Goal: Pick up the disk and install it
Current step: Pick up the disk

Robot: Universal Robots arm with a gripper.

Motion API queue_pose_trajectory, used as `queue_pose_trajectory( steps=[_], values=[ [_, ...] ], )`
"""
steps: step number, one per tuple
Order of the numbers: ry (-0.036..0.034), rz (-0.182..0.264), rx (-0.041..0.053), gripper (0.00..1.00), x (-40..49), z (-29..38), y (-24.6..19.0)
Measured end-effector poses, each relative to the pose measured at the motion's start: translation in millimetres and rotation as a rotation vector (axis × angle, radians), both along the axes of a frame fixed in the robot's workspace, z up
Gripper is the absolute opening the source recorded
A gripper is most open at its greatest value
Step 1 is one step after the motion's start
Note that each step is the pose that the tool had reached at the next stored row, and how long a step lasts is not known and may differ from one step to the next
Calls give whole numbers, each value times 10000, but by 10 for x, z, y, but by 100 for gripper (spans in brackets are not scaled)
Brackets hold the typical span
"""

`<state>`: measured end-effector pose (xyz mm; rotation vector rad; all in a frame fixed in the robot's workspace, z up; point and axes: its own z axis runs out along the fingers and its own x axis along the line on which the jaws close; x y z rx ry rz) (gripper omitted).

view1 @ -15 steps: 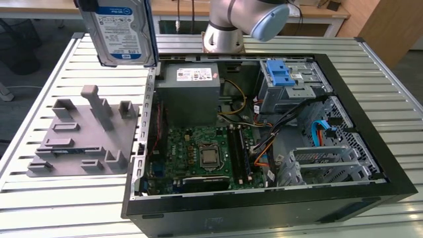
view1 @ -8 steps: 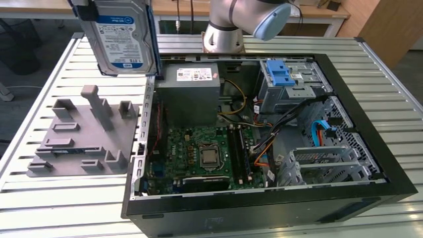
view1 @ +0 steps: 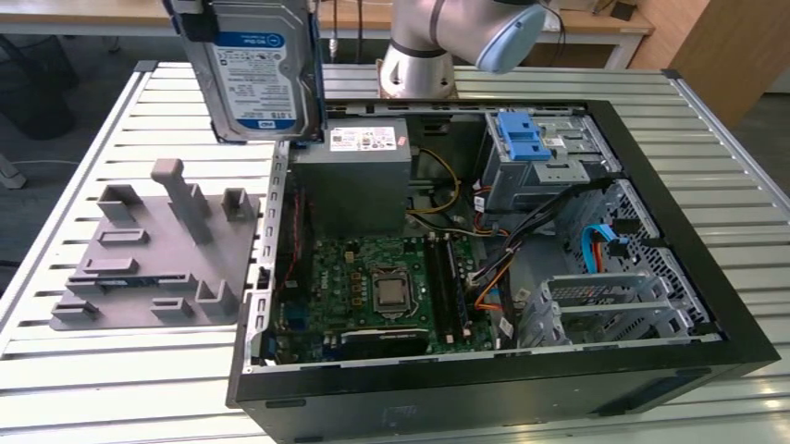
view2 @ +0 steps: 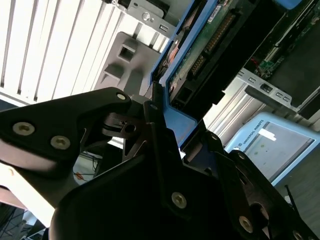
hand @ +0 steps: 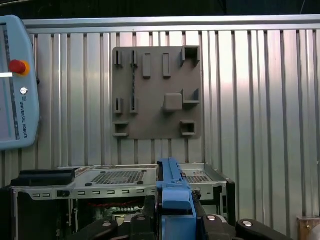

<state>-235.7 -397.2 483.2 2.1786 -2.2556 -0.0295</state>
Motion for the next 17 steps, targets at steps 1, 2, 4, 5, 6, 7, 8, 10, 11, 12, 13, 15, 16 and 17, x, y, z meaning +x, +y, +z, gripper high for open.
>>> queue_pose_trajectory(
  steps=[1, 2, 4, 5, 6, 7, 8, 10, 11, 12, 13, 15, 16, 17],
  values=[
    [0, -1, -1, 36, 43, -1, -1],
    [0, 0, 0, 36, 88, -1, -2],
    [0, 1, 0, 36, 178, -3, -3],
    [-1, -1, 0, 36, 225, -5, -4],
    [0, 0, -1, 36, 265, -5, -4],
    [0, 1, -1, 36, 296, -6, -5],
    [0, 1, 0, 36, 316, -8, -7],
    [-2, 1, 1, 36, 330, -12, -18],
    [-2, 0, 0, 36, 334, -14, -30],
    [-3, 0, -1, 36, 335, -15, -51],
    [-6, -1, -1, 36, 335, -18, -79],
    [-12, 0, 0, 36, 336, -22, -138],
    [-15, 0, 1, 36, 336, -24, -166],
    [-17, 1, 0, 36, 337, -26, -192]
  ],
)
